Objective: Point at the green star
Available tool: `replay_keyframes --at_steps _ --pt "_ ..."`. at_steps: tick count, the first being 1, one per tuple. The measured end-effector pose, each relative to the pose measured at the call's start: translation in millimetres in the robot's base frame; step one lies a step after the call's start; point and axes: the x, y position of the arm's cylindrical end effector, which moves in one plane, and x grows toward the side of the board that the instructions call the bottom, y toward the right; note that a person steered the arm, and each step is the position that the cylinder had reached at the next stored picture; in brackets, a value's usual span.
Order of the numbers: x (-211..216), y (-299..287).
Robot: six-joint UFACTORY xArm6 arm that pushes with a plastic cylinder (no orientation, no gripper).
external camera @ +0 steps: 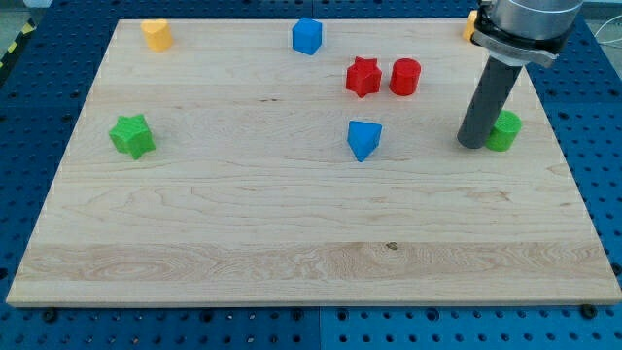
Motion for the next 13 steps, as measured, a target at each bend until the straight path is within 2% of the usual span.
replay_keyframes --at_steps 5,6,8,9,10,11,12,13 --pt "0 37" --pt "14 38" --pt "130 36" --pt "143 -11" --pt "114 -110" --pt "63 -217" --pt "29 -320" --pt "29 -374"
